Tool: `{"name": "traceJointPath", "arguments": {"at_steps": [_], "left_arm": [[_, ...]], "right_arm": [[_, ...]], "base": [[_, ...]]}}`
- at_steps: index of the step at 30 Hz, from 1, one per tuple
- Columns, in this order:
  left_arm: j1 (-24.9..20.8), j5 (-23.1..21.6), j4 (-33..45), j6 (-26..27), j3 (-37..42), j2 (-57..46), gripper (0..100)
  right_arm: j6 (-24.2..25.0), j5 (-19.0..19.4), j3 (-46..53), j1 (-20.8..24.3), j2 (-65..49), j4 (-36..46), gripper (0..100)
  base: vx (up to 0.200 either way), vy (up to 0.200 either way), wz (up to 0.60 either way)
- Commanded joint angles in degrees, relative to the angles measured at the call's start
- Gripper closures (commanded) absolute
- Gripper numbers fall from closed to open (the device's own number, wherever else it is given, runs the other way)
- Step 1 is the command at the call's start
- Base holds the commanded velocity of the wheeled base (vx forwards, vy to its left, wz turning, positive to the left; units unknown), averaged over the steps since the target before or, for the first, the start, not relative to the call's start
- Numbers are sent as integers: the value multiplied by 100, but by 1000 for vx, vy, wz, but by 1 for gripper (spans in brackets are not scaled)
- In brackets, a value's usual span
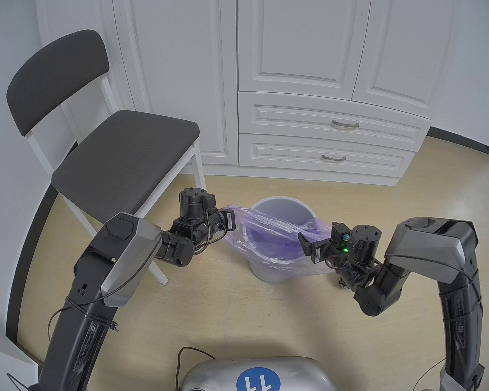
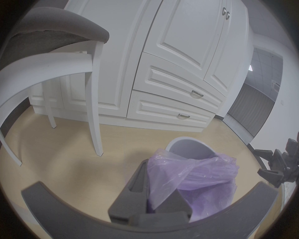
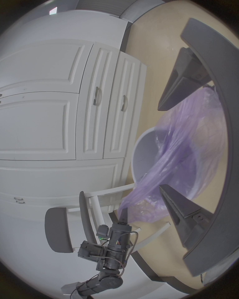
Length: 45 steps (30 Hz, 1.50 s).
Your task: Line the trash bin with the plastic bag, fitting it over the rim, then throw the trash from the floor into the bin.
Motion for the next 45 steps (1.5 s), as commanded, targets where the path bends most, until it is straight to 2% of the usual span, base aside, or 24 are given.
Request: {"name": "traceJointPath", "arguments": {"at_steps": [1,2,8,14,24,29,38,45], "left_arm": [[13,-17,41,29,88,4,100],[21,-35,32,38,106,4,0],[57,-70,-3,64,458,-251,0],[48,-412,-29,126,1240,-778,0],[57,-562,-240,688,2330,-1543,0],[127,-1186,-249,1181,3103,-2000,0],[136,-1221,-433,1189,3059,-1930,0],[109,-1256,-706,1181,3147,-1965,0]], "right_arm": [[-9,-84,-509,99,742,-311,0],[-9,-84,-518,99,751,-329,0],[-9,-84,-535,99,751,-311,0],[-9,-93,-439,90,655,-285,0],[-9,-190,-166,99,224,-223,0],[-17,-181,-114,152,312,-171,0],[88,-163,-579,117,980,322,0],[659,-691,-1318,99,1068,866,0]], "base": [[0,0,0],[0,0,0],[0,0,0],[0,0,0],[0,0,0],[0,0,0],[0,0,0],[0,0,0]]}}
